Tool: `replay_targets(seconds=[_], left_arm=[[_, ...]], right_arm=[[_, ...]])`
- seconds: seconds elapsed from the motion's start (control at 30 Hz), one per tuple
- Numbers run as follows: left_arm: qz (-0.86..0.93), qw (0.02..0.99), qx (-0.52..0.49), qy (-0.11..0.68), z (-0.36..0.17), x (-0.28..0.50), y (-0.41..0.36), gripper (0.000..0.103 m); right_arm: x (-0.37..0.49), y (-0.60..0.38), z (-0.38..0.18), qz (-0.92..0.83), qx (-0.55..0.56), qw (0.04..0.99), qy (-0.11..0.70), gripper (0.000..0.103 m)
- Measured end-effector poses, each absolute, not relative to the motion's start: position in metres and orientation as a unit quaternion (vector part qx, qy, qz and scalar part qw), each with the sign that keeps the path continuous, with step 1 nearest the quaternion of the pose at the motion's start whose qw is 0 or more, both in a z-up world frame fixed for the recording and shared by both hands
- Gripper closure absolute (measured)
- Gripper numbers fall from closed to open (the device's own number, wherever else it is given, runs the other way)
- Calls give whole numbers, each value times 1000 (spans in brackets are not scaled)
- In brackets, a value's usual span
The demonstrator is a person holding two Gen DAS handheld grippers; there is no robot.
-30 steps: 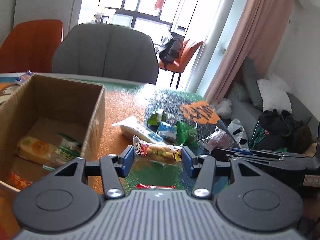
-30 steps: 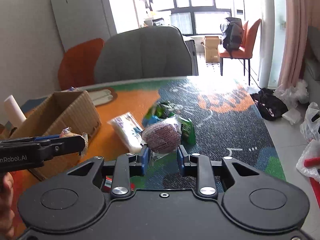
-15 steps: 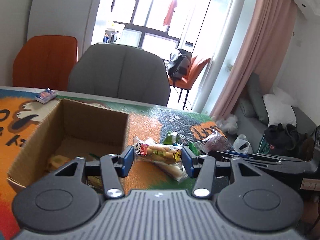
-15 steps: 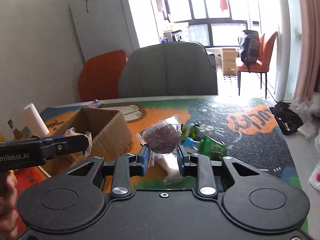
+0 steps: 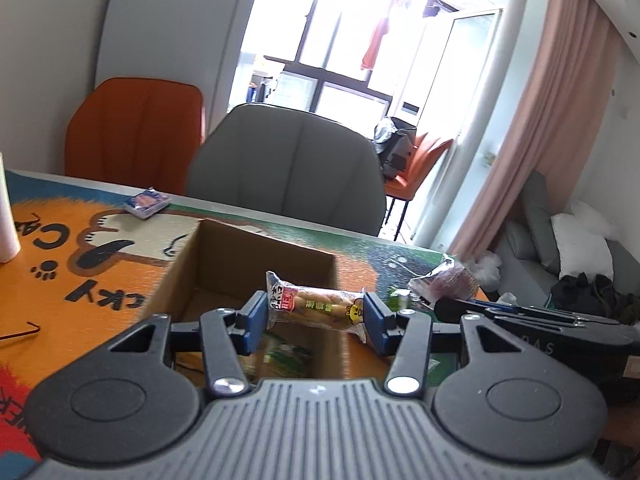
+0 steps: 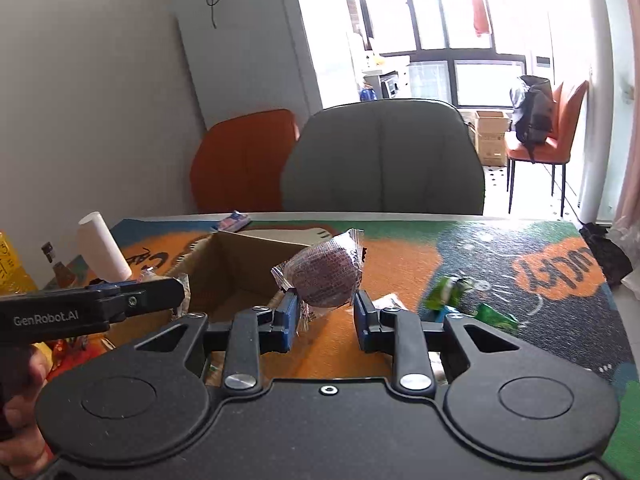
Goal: Organize snacks
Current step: 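Carry the peanut packet into the box and open the left gripper while the right carries the purple packet, then lower the purple packet into the box and open the right gripper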
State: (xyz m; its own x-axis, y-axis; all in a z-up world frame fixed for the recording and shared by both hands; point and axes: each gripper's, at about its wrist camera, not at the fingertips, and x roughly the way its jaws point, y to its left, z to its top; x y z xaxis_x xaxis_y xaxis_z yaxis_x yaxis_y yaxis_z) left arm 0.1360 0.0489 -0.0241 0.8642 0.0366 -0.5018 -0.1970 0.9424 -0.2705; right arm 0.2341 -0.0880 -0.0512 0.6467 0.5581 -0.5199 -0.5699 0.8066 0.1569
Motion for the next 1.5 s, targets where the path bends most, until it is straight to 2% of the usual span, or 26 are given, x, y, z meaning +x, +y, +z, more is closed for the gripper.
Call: replay_targets(seconds=[0.47,0.6,0.7,0.77,0.83,0.87,0.9,1.1,1.23,1.43,1.5], left_arm=[[77,946,-184,255,-30,129,98,50],[76,945,-189,257,-30,128,104,44],[78,945,-193,252,-30,126,109,33],[84,945,-194,249,-30,124,112,31],[92,943,-197,250,-30,124,116,31],[95,942,-198,252,-30,124,118,31],[98,941,-199,254,-31,124,119,30],[109,939,-194,262,-34,124,119,16],[114,937,-192,268,-37,128,116,10],[103,938,-188,272,-36,133,103,7],[97,939,-186,274,-35,135,96,6]], right_arm=[[229,-39,-46,328,-28,901,283,76],[232,-27,-47,335,-31,897,287,76],[234,-19,-48,342,-30,894,289,76],[234,-13,-48,348,-33,891,290,75],[233,-9,-48,355,-38,888,291,66],[232,-7,-48,350,-40,891,288,55],[231,-7,-48,341,-43,895,283,51],[233,-22,-48,324,-35,899,292,50],[233,-38,-47,308,-32,904,294,43],[233,-65,-45,283,-23,912,297,38],[234,-75,-45,272,-21,915,298,32]])
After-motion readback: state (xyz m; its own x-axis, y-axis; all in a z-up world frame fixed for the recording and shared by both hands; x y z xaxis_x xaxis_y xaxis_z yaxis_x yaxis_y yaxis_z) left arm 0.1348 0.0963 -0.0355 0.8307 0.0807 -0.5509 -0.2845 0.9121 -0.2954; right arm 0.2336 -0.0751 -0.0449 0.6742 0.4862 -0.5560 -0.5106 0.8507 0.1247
